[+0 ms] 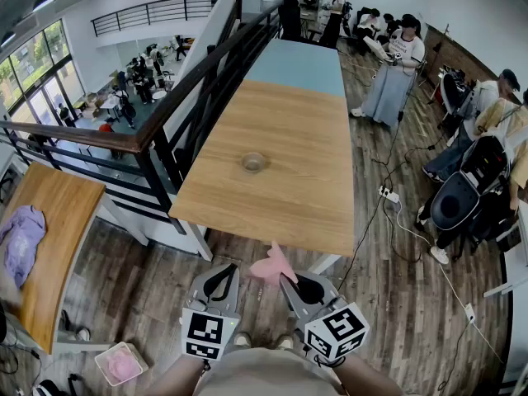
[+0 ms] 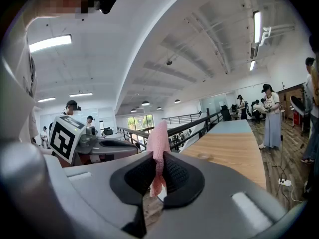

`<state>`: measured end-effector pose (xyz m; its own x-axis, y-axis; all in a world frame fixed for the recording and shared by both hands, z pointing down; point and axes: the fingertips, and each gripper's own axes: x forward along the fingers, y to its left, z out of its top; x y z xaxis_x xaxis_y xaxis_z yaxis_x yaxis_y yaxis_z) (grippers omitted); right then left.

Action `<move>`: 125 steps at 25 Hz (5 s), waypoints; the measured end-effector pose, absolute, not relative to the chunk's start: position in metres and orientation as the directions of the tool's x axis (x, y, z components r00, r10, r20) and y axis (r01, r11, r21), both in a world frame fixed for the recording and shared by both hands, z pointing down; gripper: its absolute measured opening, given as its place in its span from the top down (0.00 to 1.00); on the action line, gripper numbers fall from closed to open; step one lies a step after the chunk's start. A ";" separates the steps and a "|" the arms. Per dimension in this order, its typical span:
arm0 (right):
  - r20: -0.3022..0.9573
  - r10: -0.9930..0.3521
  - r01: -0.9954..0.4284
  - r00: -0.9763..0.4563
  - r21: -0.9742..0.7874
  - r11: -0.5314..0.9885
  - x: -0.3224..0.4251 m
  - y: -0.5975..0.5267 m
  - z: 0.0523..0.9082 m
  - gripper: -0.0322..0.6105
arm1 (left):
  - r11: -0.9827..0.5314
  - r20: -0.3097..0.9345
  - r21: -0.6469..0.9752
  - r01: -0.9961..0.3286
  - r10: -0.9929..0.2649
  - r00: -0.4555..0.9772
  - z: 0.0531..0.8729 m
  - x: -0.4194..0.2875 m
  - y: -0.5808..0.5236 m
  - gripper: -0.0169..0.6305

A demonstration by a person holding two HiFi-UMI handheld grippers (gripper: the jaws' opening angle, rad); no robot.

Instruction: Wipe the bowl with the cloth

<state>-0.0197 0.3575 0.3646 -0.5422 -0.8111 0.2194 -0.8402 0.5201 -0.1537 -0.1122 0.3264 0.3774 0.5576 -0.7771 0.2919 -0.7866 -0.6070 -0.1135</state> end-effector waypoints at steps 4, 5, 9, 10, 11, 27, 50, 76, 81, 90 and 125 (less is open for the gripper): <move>0.240 -0.817 -0.851 -0.524 -0.120 0.511 -0.016 0.359 0.364 0.91 | -0.600 0.296 -0.113 -0.792 -0.781 0.550 0.373 -0.111 0.330 0.97; 0.243 -0.819 -0.854 -0.520 -0.107 0.510 -0.015 0.359 0.364 0.91 | -0.598 0.296 -0.113 -0.793 -0.783 0.548 0.374 -0.111 0.331 0.97; 0.240 -0.818 -0.851 -0.522 -0.085 0.518 -0.010 0.365 0.363 0.91 | -0.587 0.298 -0.110 -0.802 -0.790 0.536 0.376 -0.107 0.338 0.97; 0.241 -0.817 -0.850 -0.525 -0.086 0.520 -0.008 0.367 0.362 0.91 | -0.584 0.300 -0.108 -0.804 -0.790 0.534 0.376 -0.105 0.340 0.97; 0.243 -0.815 -0.848 -0.527 -0.088 0.522 -0.006 0.368 0.362 0.91 | -0.583 0.302 -0.106 -0.805 -0.790 0.533 0.376 -0.103 0.341 0.97; 0.267 -0.765 -0.809 -0.586 -0.145 0.569 0.022 0.391 0.382 0.91 | -0.547 0.324 -0.090 -0.832 -0.807 0.495 0.388 -0.071 0.365 0.97; 0.238 -0.734 -0.772 -0.635 -0.167 0.614 0.079 0.414 0.396 0.91 | -0.504 0.356 -0.131 -0.854 -0.828 0.434 0.405 -0.020 0.395 0.97; 0.242 -0.805 -0.841 -0.542 -0.150 0.520 0.103 0.304 0.415 0.91 | -0.588 0.358 -0.103 -0.802 -0.775 0.521 0.433 0.001 0.281 0.97; 0.269 -0.798 -0.842 -0.539 -0.152 0.517 0.092 0.256 0.426 0.91 | -0.590 0.374 -0.081 -0.804 -0.765 0.524 0.443 -0.010 0.232 0.97; 0.296 -0.793 -0.846 -0.532 -0.138 0.515 0.052 0.152 0.415 0.91 | -0.603 0.382 -0.052 -0.796 -0.748 0.542 0.435 -0.042 0.132 0.97; 0.337 -0.855 -0.918 -0.395 -0.121 0.377 -0.018 -0.069 0.423 0.91 | -0.631 0.410 0.053 -0.774 -0.693 0.593 0.453 -0.127 -0.088 0.97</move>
